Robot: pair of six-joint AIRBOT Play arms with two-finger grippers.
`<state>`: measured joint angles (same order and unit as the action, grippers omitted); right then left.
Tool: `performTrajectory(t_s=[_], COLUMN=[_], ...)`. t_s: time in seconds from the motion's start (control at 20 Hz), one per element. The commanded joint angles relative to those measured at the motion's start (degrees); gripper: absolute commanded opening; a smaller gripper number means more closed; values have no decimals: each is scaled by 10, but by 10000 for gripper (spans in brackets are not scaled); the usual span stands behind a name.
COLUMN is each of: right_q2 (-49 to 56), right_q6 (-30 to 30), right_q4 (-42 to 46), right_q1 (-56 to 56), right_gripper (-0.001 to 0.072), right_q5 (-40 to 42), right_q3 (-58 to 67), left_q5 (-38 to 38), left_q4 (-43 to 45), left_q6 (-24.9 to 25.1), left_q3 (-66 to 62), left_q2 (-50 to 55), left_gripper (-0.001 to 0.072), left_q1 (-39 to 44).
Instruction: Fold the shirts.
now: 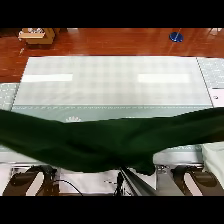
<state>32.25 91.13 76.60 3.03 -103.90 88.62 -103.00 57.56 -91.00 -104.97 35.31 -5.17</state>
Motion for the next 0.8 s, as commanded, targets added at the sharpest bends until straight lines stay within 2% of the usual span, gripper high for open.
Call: performTrajectory(t_s=[0.0, 0.1, 0.2, 0.45, 0.5, 0.55, 0.6, 0.65, 0.7, 0.75], right_q2=[52, 105, 169, 316, 332, 341, 345, 343, 336, 325], right_q6=[-31, -64, -79, -77, -76, -76, -88, -111, -129, -146], right_q4=[-38, -30, -25, -31, -32, -32, -26, -23, -16, -14], right_q1=[0, 0, 0, 0, 0, 0, 0, 0, 0, 0], right_gripper=[17, 18, 18, 18, 30, 192, 416, 482, 488, 488], right_q5=[-23, -8, 35, 167, 186, 200, 208, 214, 219, 221], right_q3=[-92, -152, -193, -199, -199, -199, -199, -199, -199, -199], left_q5=[-25, -15, 35, 262, 283, 289, 290, 288, 289, 289], left_q4=[12, 36, 42, 40, 39, 35, 31, 29, 29, 28], left_q6=[41, 81, 111, 148, 147, 147, 148, 148, 148, 149], left_q3=[142, 251, 353, 502, 507, 504, 499, 495, 494, 492], left_q2=[2, 16, 38, 129, 153, 178, 198, 208, 210, 207], left_gripper=[40, 41, 41, 43, 58, 188, 433, 654, 720, 720], left_q1=[0, 0, 0, 1, 1, 1, 1, 1, 1, 1])
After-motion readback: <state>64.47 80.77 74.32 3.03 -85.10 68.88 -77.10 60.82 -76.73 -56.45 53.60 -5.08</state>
